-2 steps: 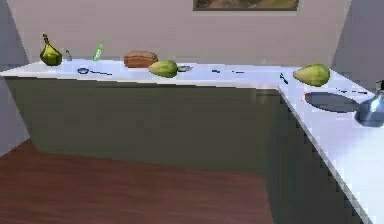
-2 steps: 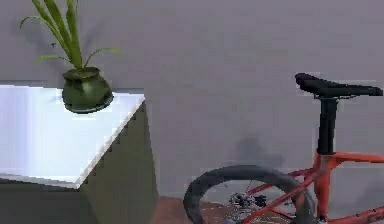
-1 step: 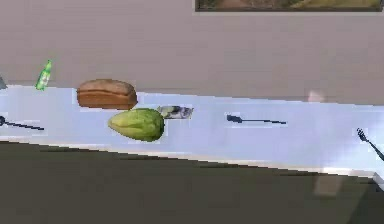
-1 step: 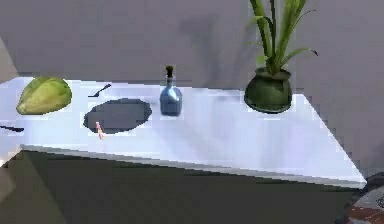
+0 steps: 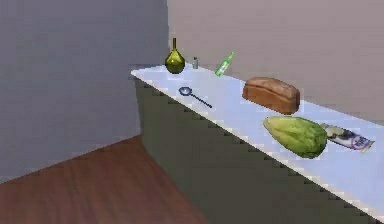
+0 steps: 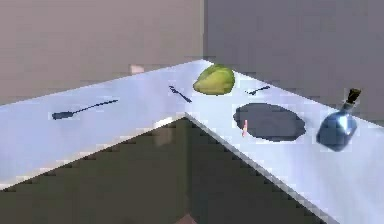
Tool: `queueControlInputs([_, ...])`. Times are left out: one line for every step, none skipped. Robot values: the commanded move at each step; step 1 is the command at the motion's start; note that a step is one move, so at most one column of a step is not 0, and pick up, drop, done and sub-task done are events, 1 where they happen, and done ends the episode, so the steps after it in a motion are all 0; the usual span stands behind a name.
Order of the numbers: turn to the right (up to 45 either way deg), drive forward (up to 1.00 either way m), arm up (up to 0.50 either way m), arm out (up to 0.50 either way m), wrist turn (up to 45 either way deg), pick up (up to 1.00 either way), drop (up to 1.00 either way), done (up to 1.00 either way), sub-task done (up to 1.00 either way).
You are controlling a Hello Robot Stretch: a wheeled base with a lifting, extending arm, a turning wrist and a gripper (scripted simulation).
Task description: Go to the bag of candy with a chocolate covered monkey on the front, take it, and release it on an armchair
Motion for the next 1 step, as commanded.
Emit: queueControlInputs([-45.0,0.0,0.0,0.0,0.0,0.0,0.0,0.0,0.0])
